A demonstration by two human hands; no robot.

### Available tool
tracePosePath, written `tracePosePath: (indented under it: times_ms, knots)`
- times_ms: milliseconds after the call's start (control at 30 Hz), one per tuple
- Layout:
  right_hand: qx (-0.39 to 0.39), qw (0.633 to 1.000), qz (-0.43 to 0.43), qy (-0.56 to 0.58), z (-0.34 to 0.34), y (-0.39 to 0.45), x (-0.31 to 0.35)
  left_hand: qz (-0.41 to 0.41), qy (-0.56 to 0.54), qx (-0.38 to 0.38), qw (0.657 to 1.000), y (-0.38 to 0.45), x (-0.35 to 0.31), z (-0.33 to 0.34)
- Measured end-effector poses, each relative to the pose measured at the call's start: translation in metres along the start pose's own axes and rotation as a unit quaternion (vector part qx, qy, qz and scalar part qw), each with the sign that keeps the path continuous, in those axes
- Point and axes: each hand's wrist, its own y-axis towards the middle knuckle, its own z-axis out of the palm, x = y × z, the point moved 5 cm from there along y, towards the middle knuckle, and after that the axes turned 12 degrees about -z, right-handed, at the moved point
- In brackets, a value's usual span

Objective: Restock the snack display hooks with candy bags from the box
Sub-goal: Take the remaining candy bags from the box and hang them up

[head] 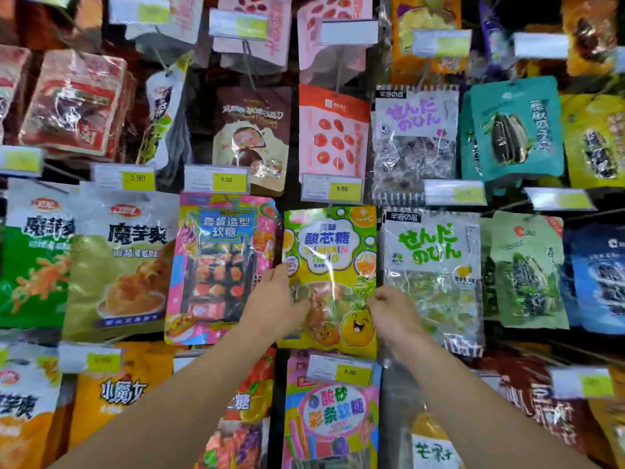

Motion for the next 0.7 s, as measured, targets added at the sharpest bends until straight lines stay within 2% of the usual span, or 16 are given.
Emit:
tracePosePath:
  times_ms: [133,267,367,433,567,700]
  knots:
    - [0.001,0.999,0.023,0.039,0.002,0.003,-0.006,-0.034,-0.061,0.009,0.998,0.007,0.002,0.003]
    - [-0.017,0.996,-0.061,-0.066,-0.001,0.0,0.008,-0.019,-0.06,-0.011,0.998,0.009,0.0,-0.001]
    - [-0.046,0.975,-0.138,-0.168,0.001,-0.006,0.019,-0.008,-0.043,-0.015,0.999,0.009,-0.002,-0.005]
    - [-0.043,0.962,-0.158,-0.22,0.005,-0.008,0.025,-0.006,-0.044,-0.014,0.999,0.009,-0.001,-0.007]
    - [-0.053,0.956,-0.169,-0.234,0.006,-0.01,0.029,0.0,-0.042,-0.006,0.999,0.01,-0.001,-0.007]
    - [-0.052,0.934,-0.219,-0.277,0.006,-0.014,0.035,0.002,-0.035,0.003,0.999,0.011,-0.001,-0.009]
